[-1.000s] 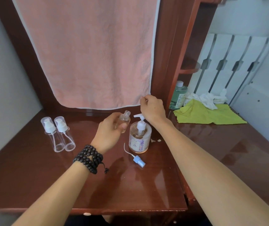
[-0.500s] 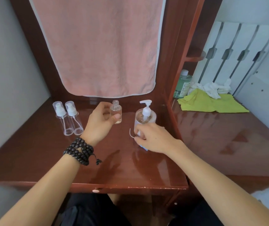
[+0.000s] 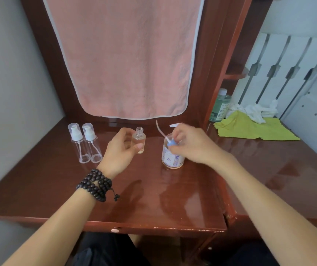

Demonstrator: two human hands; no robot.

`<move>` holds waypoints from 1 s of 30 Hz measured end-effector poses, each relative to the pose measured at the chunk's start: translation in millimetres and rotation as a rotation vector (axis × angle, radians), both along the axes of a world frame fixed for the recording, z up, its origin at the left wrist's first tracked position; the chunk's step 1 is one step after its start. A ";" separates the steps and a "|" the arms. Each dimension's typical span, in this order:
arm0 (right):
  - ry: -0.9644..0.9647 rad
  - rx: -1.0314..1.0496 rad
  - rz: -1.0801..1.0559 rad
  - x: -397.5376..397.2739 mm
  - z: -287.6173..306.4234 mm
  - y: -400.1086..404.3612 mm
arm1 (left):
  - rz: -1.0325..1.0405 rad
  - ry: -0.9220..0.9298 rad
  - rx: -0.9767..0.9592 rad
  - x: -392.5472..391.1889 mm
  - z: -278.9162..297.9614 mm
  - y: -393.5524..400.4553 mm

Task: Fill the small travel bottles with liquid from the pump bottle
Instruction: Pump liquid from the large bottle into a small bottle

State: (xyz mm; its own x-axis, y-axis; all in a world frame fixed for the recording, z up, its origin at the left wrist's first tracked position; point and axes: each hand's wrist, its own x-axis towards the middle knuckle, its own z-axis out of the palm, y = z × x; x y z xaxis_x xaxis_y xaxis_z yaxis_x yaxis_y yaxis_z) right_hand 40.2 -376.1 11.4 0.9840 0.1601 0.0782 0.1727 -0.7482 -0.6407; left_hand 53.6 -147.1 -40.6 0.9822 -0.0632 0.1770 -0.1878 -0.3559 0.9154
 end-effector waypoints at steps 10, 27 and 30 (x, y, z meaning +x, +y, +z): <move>0.078 0.135 0.053 -4.6 40.8 -2.1 | -0.014 0.001 -0.022 5.4 -3.1 -12.8; -0.195 -0.217 0.232 22.2 50.4 -13.8 | -0.113 -0.123 0.077 -2.1 9.5 -35.2; -0.214 -0.244 0.301 21.5 52.5 -13.7 | -0.115 -0.153 0.062 -4.3 14.8 -40.3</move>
State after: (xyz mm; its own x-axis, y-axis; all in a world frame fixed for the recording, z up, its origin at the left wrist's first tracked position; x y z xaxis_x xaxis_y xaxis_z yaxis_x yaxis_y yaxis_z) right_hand 61.7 -389.8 64.0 0.8565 0.4759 0.1996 0.5154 -0.7691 -0.3779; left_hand 49.3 -187.4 -25.8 0.9299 -0.1885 0.3159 -0.3656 -0.3794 0.8499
